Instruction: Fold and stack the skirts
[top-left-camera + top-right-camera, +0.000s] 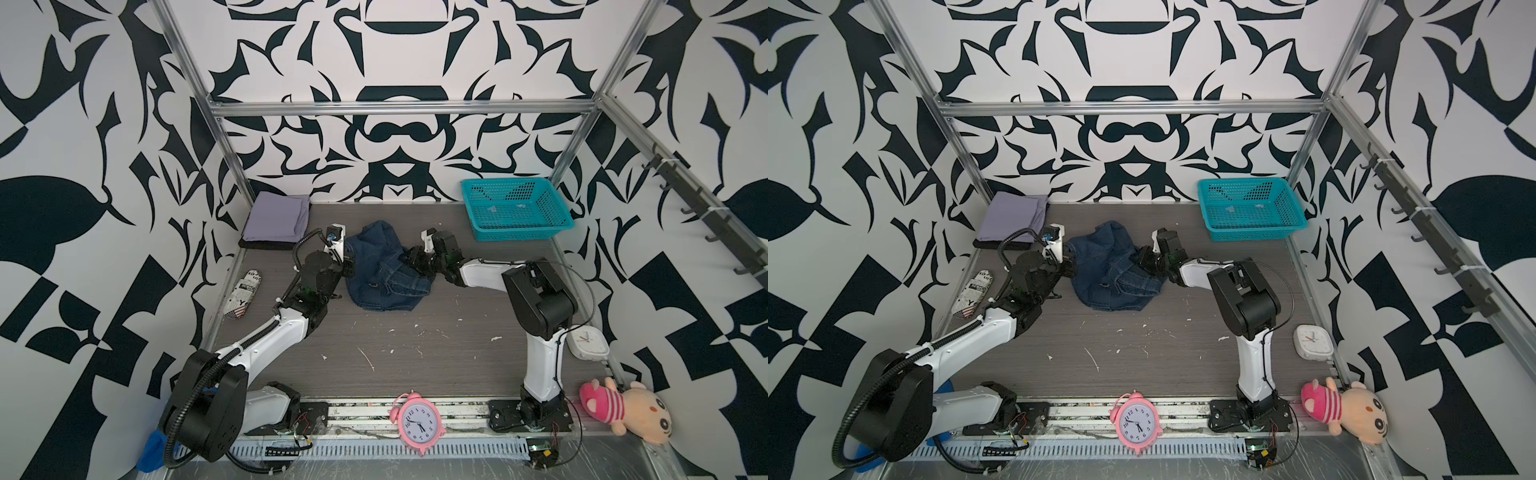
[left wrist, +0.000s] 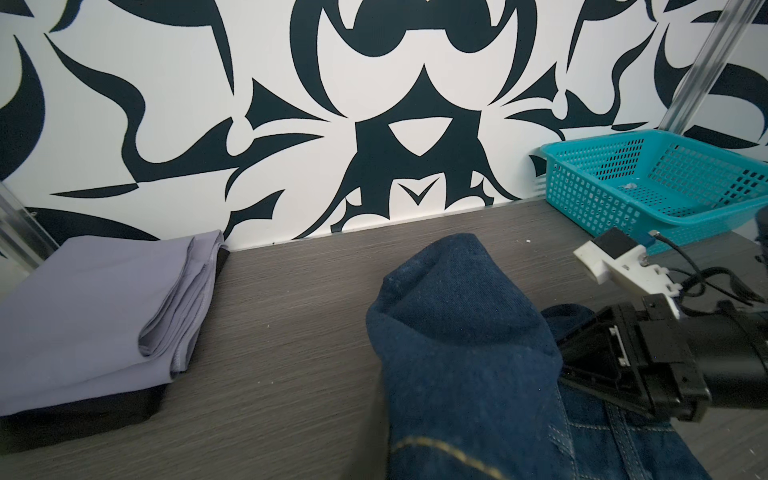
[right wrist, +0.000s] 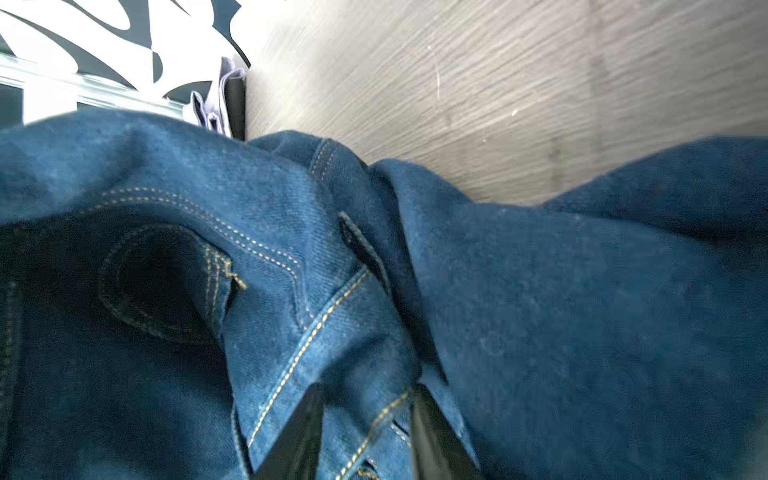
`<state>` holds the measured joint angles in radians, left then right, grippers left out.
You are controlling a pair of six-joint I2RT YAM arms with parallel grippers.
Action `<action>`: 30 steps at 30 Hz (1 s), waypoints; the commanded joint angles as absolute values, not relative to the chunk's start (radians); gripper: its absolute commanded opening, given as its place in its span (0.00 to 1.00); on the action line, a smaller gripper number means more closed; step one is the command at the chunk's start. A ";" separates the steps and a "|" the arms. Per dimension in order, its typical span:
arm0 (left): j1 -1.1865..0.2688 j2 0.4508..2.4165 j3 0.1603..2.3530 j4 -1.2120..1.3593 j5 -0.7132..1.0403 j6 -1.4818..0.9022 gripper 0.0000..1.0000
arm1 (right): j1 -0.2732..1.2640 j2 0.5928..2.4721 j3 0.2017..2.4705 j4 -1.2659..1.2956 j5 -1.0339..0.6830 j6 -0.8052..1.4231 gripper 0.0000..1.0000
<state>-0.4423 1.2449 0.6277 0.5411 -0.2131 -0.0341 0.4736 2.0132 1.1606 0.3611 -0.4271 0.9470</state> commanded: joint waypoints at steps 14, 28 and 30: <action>-0.438 1.210 0.618 0.563 -0.226 -0.043 0.00 | 0.470 2.002 1.224 0.437 -0.426 0.934 0.05; -0.429 1.133 0.607 0.536 -0.239 -0.037 0.00 | 0.398 1.699 1.187 0.285 -0.392 0.777 0.00; -0.427 1.118 0.610 0.524 -0.240 -0.032 0.00 | 0.391 1.664 1.188 0.243 -0.381 0.745 0.00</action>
<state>-0.4358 1.1530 0.6197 0.5205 -0.2230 -0.0326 0.4023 1.7184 1.1927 0.2882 -0.4095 0.8093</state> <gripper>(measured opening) 0.064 0.047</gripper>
